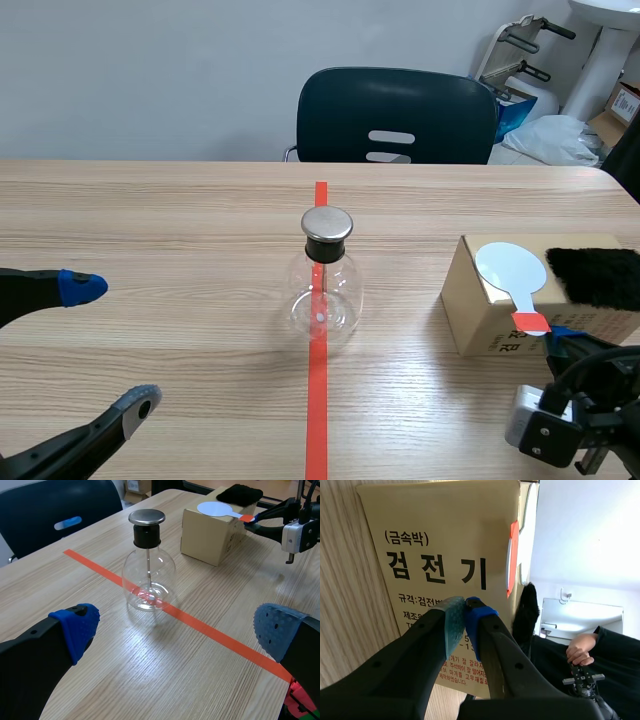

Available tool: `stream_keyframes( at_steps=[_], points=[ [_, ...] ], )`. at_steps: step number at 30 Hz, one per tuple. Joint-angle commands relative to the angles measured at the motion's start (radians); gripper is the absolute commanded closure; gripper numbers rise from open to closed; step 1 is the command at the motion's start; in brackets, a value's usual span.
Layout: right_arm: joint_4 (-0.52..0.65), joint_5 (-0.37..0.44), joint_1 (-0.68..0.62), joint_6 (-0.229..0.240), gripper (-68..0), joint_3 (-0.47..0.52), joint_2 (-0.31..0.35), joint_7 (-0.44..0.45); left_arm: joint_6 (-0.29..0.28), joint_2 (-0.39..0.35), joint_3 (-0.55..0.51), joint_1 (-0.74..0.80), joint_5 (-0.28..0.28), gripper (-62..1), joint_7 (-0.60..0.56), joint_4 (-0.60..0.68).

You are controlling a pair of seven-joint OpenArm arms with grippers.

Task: Do the electroscope experiment.
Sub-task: 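Pick up the white charging plate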

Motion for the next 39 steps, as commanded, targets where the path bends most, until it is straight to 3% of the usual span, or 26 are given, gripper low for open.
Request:
stream_keyframes(
  at_steps=[1,39],
  points=[
    [0.006,0.008,0.009,-0.014,-2.0,0.015,0.009,-0.002,0.002,0.007,0.000,-0.008,-0.011,-62.3,-0.014,0.013],
    [0.006,0.003,0.003,-0.015,-2.0,0.015,0.010,0.041,0.002,0.007,0.000,-0.008,-0.011,-62.3,-0.014,0.013]
  ],
)
